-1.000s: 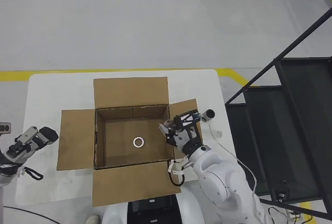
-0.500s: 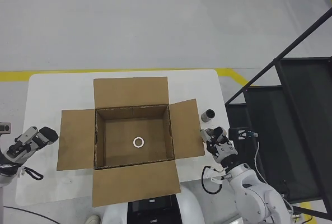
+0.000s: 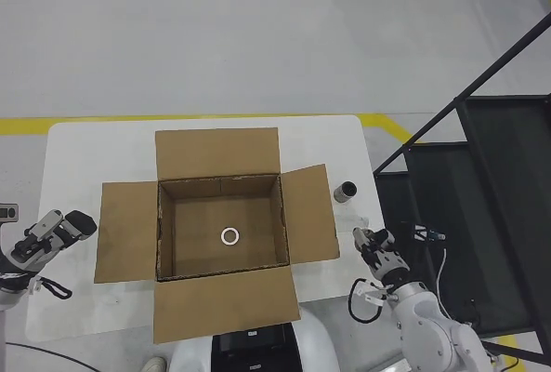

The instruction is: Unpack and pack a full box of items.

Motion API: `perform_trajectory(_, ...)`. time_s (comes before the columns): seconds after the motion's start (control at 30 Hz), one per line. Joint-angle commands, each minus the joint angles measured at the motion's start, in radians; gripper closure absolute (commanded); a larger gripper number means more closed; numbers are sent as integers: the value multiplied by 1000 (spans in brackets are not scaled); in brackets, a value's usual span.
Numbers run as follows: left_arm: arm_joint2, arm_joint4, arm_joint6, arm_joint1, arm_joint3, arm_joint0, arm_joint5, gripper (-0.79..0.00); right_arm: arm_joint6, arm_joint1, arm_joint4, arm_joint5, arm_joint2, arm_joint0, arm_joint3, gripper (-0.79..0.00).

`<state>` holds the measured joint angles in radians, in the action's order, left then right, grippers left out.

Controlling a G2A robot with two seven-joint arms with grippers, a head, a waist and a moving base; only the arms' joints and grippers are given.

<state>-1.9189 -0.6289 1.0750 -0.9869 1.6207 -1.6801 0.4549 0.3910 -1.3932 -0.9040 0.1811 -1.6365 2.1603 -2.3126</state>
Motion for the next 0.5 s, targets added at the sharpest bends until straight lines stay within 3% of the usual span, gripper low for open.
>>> perform_trajectory(0.0,0,0,0,0,0,0,0,-785,45,2,-3,27,3,-32,26,0)
perform_trajectory(0.47,0,0,0,0,0,0,0,-785,242,10,-35,136,48,-239,272,0)
